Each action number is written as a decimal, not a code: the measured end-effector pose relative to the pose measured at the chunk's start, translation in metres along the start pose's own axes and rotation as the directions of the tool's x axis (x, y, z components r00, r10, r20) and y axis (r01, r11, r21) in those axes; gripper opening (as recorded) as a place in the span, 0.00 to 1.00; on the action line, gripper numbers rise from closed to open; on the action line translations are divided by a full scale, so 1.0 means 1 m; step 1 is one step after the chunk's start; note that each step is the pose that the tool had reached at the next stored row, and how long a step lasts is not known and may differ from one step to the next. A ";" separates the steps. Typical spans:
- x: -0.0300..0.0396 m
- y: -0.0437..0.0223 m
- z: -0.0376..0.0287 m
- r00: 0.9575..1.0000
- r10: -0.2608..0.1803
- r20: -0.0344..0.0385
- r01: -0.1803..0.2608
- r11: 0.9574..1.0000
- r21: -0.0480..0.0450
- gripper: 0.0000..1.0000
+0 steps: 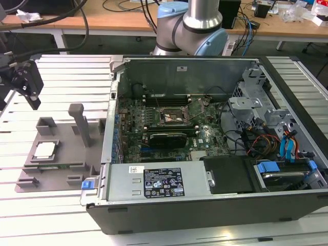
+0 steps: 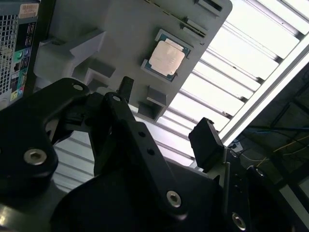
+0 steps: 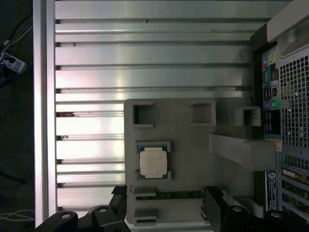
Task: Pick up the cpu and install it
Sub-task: 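Pick up the cpu and move it towards the insertion slot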
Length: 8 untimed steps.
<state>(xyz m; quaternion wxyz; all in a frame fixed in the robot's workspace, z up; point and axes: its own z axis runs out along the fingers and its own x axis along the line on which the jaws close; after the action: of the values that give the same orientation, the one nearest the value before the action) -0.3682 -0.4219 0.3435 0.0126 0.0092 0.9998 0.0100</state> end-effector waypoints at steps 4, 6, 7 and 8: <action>0.0001 -0.0001 0.0035 1.000 0.000 0.000 0.000 1.000 0.000 0.74; 0.0002 -0.0001 0.0063 1.000 0.000 0.000 0.000 1.000 0.000 0.74; 0.0002 -0.0001 0.0075 1.000 0.000 0.000 0.000 1.000 0.000 0.74; 0.0002 -0.0002 0.0080 1.000 0.000 0.000 0.000 1.000 0.000 0.74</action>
<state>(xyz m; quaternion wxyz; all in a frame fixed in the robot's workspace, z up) -0.3682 -0.4219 0.3355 0.0125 0.0091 0.9998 0.0100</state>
